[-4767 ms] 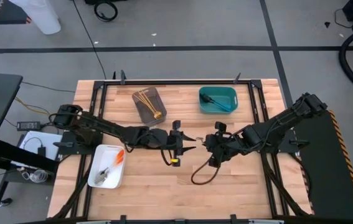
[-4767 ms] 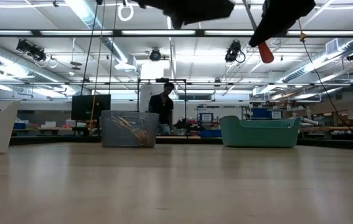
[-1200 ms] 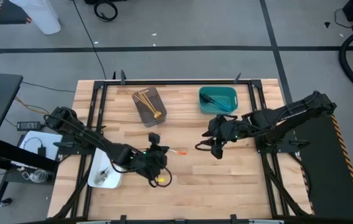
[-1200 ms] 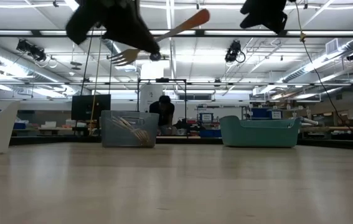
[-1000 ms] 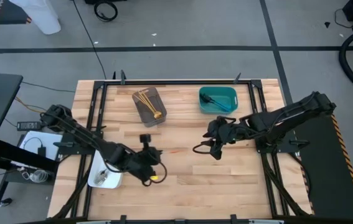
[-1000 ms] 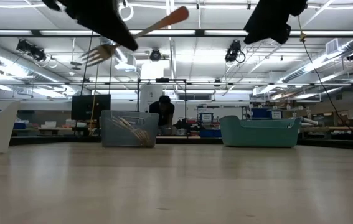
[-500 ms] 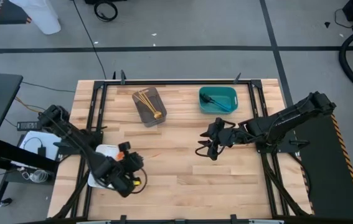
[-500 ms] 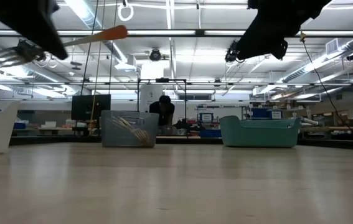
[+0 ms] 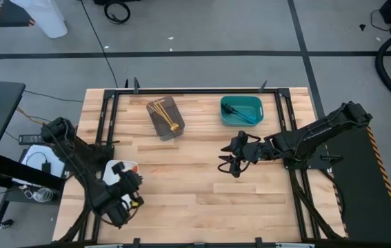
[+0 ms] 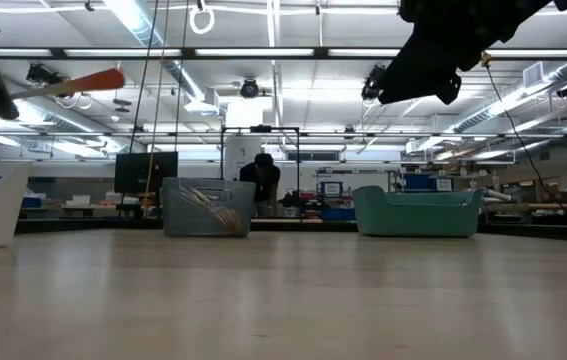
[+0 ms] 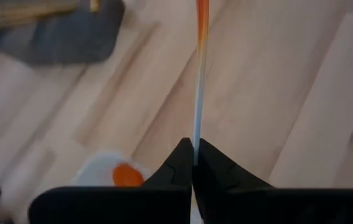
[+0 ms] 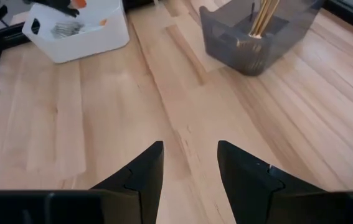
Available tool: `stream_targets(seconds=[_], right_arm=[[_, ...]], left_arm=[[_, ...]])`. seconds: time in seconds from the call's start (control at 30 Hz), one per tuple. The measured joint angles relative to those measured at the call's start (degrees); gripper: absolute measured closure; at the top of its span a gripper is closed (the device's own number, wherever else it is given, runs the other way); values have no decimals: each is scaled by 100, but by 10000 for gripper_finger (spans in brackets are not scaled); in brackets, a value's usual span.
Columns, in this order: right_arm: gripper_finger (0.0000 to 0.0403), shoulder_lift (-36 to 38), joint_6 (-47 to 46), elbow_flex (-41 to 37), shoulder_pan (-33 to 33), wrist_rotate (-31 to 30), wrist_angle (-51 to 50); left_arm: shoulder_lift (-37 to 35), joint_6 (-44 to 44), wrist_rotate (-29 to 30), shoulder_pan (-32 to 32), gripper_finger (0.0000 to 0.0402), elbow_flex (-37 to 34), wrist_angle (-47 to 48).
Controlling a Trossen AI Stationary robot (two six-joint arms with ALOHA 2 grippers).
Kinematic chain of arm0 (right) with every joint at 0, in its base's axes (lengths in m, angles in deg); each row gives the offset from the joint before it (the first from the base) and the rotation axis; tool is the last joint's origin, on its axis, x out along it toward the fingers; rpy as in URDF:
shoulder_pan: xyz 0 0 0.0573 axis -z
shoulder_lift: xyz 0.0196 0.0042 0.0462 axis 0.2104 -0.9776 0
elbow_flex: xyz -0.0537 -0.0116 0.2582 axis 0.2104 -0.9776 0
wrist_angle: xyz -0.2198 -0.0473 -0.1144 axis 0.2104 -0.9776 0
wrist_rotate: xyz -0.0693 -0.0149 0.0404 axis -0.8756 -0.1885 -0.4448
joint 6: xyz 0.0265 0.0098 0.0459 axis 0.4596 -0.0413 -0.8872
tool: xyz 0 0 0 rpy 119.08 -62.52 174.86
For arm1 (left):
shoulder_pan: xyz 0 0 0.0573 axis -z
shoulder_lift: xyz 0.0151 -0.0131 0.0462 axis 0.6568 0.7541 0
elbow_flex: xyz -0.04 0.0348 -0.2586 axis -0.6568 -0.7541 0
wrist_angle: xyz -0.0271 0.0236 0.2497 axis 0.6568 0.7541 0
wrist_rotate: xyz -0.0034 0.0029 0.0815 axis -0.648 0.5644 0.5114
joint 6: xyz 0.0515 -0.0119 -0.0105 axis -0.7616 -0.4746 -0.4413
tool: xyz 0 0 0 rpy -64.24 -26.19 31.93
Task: Sort silverware by color (type)
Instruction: Put the orange fork into the white bin
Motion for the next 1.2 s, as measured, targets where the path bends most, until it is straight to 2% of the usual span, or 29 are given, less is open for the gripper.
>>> stream_targets(seconds=[0.2,0.43,0.57,0.77,0.9,1.03,1.2], right_arm=[[241,0,-68,0,33,-89,16],[241,-2,-110,0,68,-95,15],[241,-1,-52,0,99,-95,14],[241,-2,-37,0,109,-89,13],[241,0,-15,0,111,-87,11],[241,0,-15,0,111,-76,11],[241,0,-15,0,109,-73,11]], left_arm=[[0,1289,-259,542,388,-88,390],[0,2867,2,1329,388,-88,1022],[0,3451,37,1579,388,-349,908],[4,3658,-425,1642,388,-835,238],[2,3660,-557,1765,388,-836,241],[3,3704,-948,1949,388,-836,235],[2,3701,-996,2028,388,-836,56]])
